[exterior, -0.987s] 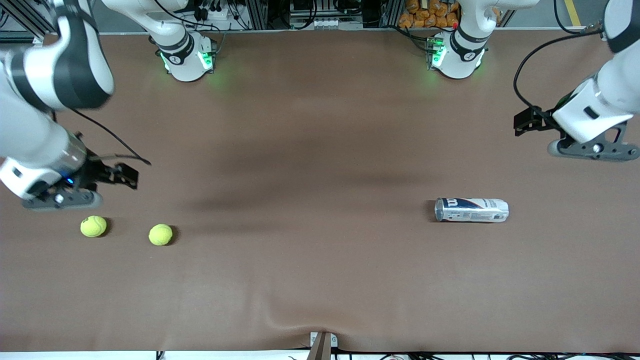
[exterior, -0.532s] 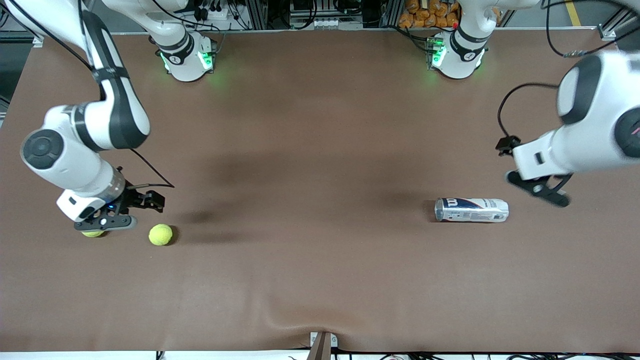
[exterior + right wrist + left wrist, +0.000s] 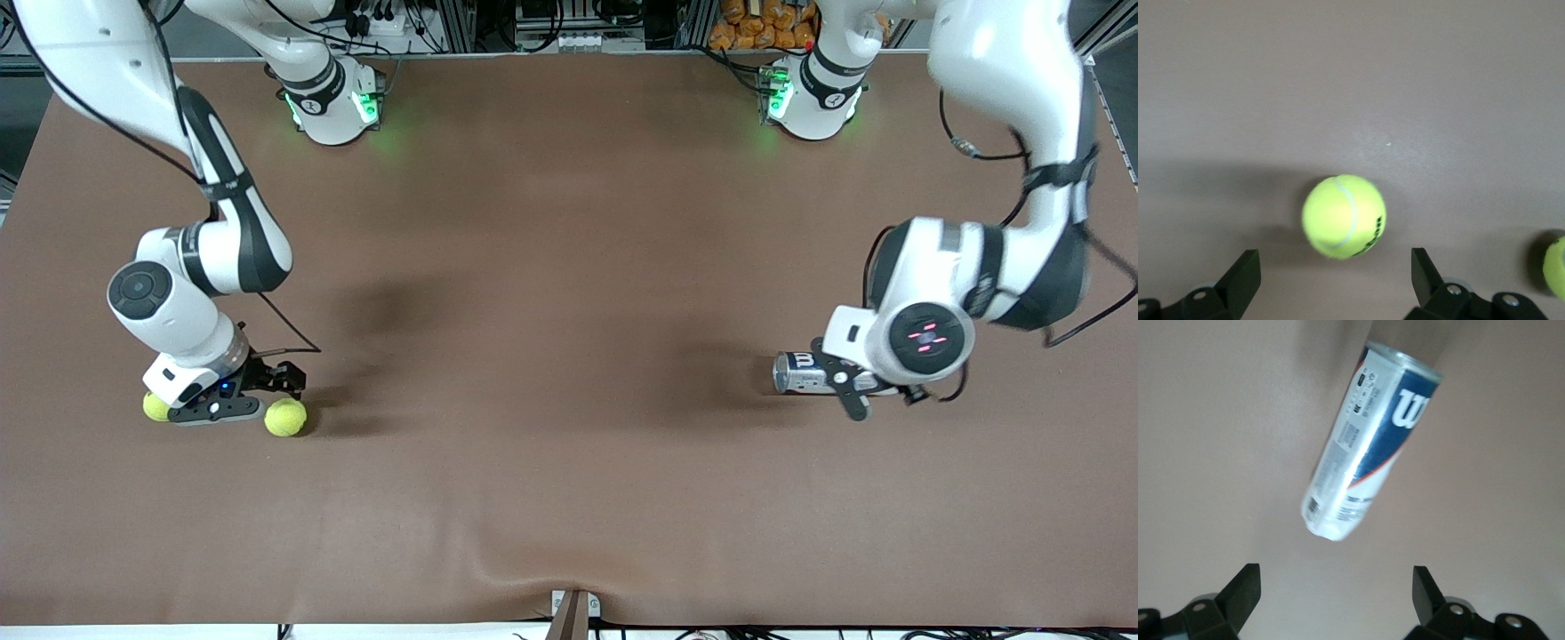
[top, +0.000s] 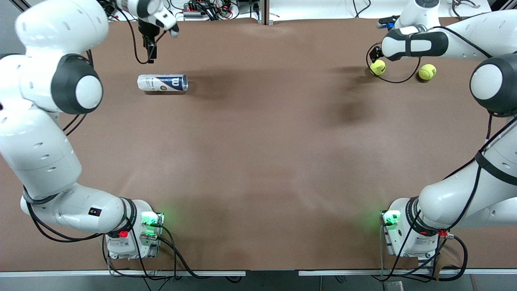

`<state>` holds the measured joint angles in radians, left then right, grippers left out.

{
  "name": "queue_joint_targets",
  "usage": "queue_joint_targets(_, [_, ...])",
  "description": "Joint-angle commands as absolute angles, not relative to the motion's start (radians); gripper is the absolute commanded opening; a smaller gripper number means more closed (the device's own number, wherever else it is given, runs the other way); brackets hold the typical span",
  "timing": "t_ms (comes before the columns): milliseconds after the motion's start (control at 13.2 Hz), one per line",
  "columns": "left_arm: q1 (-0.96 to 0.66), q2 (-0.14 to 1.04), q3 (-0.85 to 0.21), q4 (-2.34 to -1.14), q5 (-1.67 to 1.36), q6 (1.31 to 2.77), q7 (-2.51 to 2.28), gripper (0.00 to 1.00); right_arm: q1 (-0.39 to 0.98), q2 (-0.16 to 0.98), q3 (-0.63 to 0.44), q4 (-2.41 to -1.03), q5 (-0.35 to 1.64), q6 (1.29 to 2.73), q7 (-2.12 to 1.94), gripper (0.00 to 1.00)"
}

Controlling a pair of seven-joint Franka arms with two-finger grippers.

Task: Insert tennis ball vertically with right arm
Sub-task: 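Grasp the tennis ball with the right gripper while the left gripper grasps the can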

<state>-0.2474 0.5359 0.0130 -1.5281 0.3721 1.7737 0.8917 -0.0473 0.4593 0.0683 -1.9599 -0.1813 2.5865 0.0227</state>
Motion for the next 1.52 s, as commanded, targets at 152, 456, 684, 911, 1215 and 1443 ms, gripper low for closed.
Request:
queue_joint_targets(152, [-0.294, 0.618, 0.008, -1.522, 0.497, 1.851, 0.943, 1.0, -0.078, 0.531, 0.083, -1.957, -0.209, 2.678, 0.032, 1.0])
queue_joint_targets(456, [-0.293, 0.67, 0.008, -1.542, 0.499, 1.907, 0.933, 1.0, -0.083, 0.587, 0.083, -1.953, -0.209, 2.747, 0.043, 1.0])
queue_joint_targets(684, [-0.295, 0.676, 0.008, -1.586, 0.499, 1.933, 0.908, 1.0, -0.081, 0.598, 0.083, -1.948, -0.209, 2.755, 0.046, 0.91])
queue_joint_targets(911, [-0.293, 0.678, 0.008, -1.641, 0.499, 1.971, 0.864, 1.0, -0.083, 0.598, 0.084, -1.945, -0.206, 2.752, 0.049, 0.31])
queue_joint_targets(1215, [-0.293, 0.681, 0.009, -1.677, 0.499, 2.032, 0.85, 1.0, -0.083, 0.577, 0.087, -1.948, -0.198, 2.744, 0.067, 0.07])
queue_joint_targets(1443, [-0.293, 0.686, 0.008, -1.684, 0.499, 2.045, 0.83, 1.0, -0.069, 0.471, 0.092, -1.965, -0.198, 2.625, 0.1, 0.02])
